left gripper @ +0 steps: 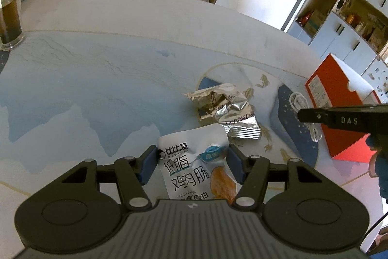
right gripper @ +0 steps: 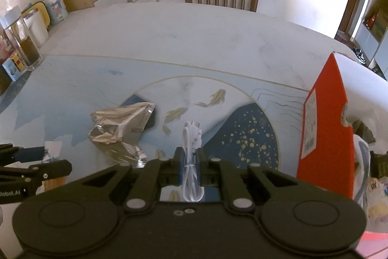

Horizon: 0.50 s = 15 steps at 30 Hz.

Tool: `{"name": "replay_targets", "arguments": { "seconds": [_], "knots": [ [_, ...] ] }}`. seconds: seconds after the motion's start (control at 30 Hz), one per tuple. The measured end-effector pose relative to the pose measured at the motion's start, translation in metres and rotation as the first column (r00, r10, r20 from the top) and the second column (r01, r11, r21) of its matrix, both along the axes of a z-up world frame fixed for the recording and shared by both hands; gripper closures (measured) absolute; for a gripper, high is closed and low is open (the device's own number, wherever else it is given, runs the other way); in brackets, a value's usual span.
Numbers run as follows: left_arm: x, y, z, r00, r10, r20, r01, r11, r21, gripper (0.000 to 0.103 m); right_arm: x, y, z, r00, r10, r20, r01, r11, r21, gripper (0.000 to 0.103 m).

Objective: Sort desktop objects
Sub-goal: 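Lift sausage packet with left gripper while right gripper lifts cable toward box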

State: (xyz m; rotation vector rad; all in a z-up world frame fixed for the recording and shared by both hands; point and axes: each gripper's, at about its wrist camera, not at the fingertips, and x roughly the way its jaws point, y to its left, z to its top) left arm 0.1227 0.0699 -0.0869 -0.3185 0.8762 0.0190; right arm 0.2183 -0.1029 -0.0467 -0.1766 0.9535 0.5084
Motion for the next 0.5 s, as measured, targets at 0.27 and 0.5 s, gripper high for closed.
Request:
{"name": "replay_targets", "arguments": {
  "seconds": [0.27, 0.5],
  "knots": [
    [-0.008, 0.005, 0.021, 1.000, -0.001, 0.028, 0.002, 1.000, -0.021, 0.043, -0.015, -0.006, 0.019, 1.000, 0.002, 0.005, -0.002, 1.000, 0.030, 0.094],
    [-0.011, 0.001, 0.039, 0.998, -0.026, 0.053, 0.027, 0.999, -0.017, 0.043, -0.025, -0.019, 0.041, 1.000, -0.011, 0.008, 0.011, 0.998, 0.062, 0.094]
  ]
}}
